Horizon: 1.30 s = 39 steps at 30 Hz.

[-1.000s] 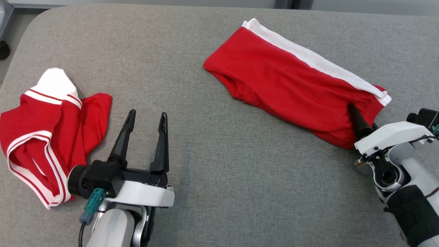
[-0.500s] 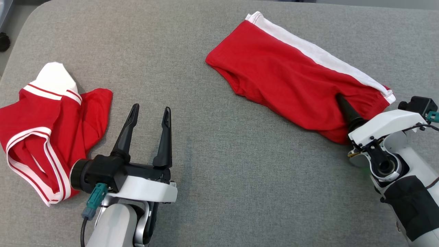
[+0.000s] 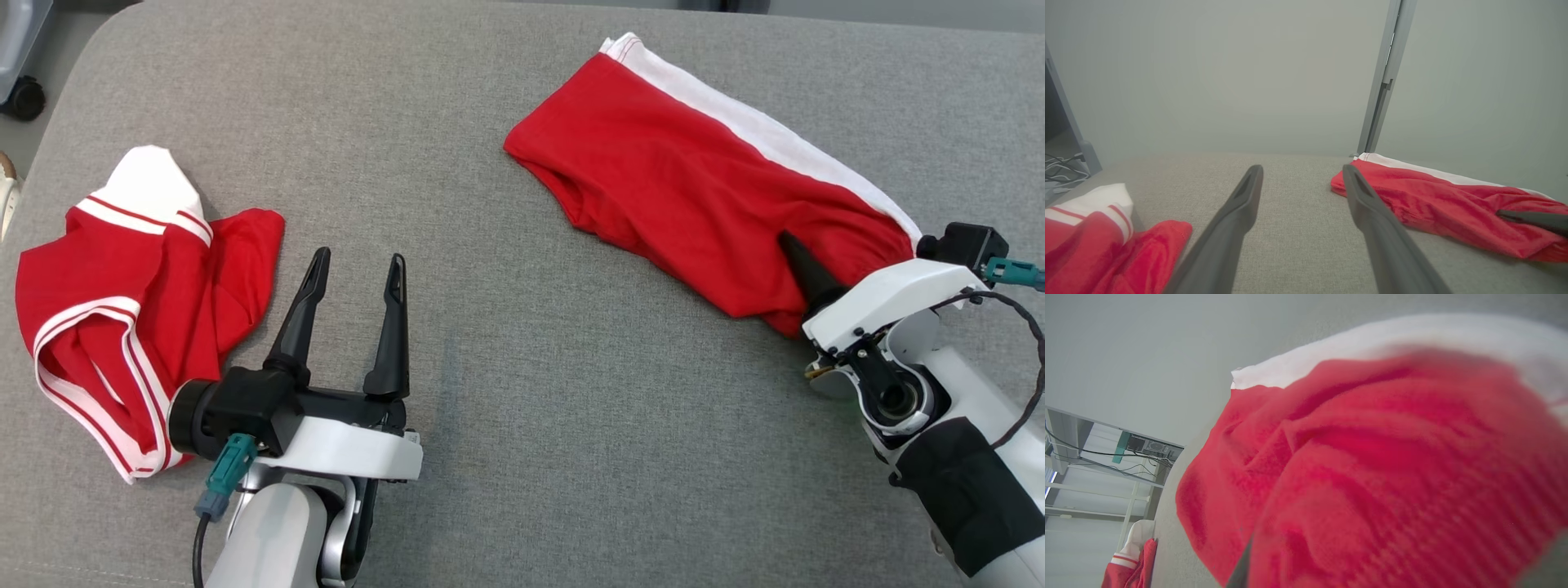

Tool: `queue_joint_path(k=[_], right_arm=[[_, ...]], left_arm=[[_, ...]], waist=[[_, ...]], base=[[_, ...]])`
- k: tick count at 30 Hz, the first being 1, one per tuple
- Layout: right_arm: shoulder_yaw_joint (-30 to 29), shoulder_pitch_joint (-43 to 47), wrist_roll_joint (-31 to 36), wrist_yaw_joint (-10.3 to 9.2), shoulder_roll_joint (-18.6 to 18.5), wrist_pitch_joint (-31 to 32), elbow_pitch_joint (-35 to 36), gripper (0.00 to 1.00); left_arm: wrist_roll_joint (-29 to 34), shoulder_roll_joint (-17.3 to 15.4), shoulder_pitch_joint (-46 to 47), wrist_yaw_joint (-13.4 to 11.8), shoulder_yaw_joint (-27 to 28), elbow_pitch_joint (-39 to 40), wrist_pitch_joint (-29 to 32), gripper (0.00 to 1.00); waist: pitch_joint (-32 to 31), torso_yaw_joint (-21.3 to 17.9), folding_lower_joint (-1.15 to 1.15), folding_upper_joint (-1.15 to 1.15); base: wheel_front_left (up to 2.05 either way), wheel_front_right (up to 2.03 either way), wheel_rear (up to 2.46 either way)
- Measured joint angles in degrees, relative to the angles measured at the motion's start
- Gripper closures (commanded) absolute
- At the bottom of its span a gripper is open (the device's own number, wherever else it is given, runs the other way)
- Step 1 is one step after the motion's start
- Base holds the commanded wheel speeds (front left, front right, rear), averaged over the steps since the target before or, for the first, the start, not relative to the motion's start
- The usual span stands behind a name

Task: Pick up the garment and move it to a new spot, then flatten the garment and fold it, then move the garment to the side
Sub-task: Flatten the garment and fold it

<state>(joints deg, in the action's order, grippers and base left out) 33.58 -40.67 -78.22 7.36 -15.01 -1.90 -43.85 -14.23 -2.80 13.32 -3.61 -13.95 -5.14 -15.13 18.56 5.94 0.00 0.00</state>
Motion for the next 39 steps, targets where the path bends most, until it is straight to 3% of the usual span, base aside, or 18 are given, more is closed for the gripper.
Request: queue_joint_path(k=[7, 21, 39], right_arm=[[4.88, 0.17, 2.27, 0.15, -2.54, 0.24, 0.43, 1.00], [13.80, -0.53, 5.63, 0.14, -12.02, 3.07, 3.25, 1.00], [33.40, -7.61, 15.12, 0.14, -28.56, 7.87, 6.41, 1.00]], left_arm=[[-0.45, 0.00, -0.05, -0.09, -0.19, -0.24, 0.00, 0.00], [-1.27, 0.01, -0.24, -0.25, -0.99, -1.10, 0.00, 0.00], [-1.34, 0.00, -0.98, 0.02, -1.19, -2.44, 0.00, 0.00]], waist=[[-1.08, -0.27, 0.00, 0.00], [-2.52, -0.69, 0.00, 0.00], [-4.15, 0.17, 0.00, 0.00]], base=[[0.00, 0.00, 0.00], [0.00, 0.00, 0.00], [0.00, 0.00, 0.00]])
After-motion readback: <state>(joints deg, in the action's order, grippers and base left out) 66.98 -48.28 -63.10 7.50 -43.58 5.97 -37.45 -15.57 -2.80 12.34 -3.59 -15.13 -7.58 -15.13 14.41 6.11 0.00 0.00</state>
